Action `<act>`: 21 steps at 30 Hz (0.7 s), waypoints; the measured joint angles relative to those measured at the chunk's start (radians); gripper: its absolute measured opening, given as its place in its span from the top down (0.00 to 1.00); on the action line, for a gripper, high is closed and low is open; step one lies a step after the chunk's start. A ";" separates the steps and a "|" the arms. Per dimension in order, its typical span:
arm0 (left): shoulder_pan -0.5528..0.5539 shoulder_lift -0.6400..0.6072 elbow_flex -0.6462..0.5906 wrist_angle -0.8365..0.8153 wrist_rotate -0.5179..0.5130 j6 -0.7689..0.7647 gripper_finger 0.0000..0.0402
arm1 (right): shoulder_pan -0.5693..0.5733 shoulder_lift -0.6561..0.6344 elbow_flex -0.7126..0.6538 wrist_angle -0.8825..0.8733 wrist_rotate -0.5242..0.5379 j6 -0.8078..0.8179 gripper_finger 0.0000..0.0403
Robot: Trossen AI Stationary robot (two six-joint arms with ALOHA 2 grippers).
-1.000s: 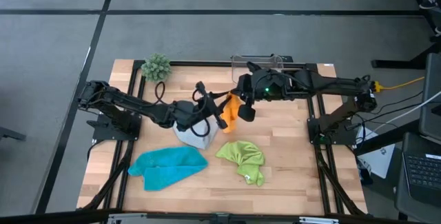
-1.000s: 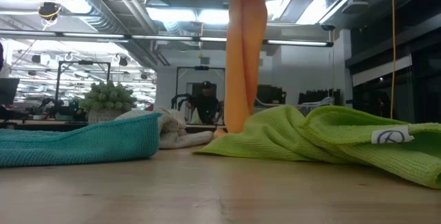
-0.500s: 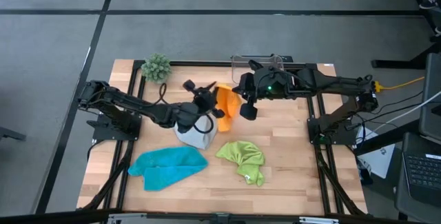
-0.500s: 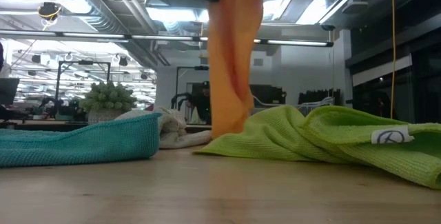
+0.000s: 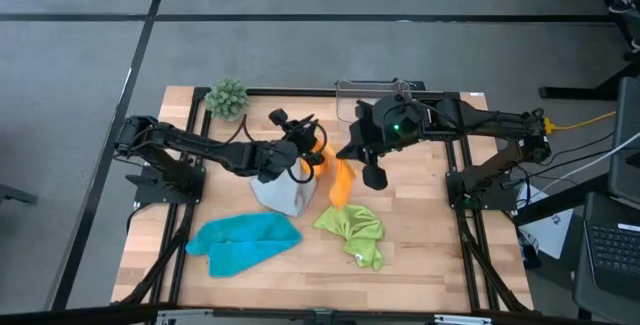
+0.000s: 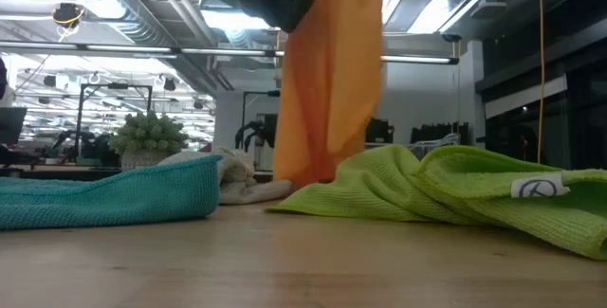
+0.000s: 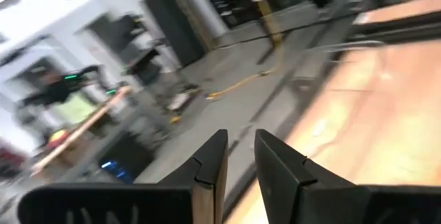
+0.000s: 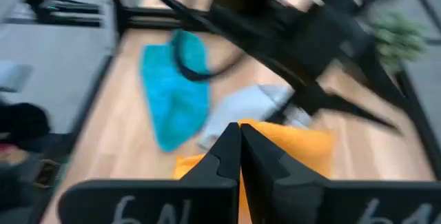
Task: Fold microfiber towels
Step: Fold the orange microfiber cloth
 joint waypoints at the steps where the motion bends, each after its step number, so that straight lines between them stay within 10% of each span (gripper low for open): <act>1: 0.007 0.000 0.000 -0.010 0.044 -0.002 0.83 | 0.000 0.000 0.002 0.004 -0.022 -0.009 0.98; 8: -0.028 0.000 0.000 -0.055 0.137 -0.020 0.83 | 0.000 0.000 0.055 -0.051 0.035 -0.001 0.98; 21: -0.351 0.000 0.000 -0.060 -0.285 -0.132 0.83 | 0.003 0.000 0.069 -0.174 0.151 0.111 0.98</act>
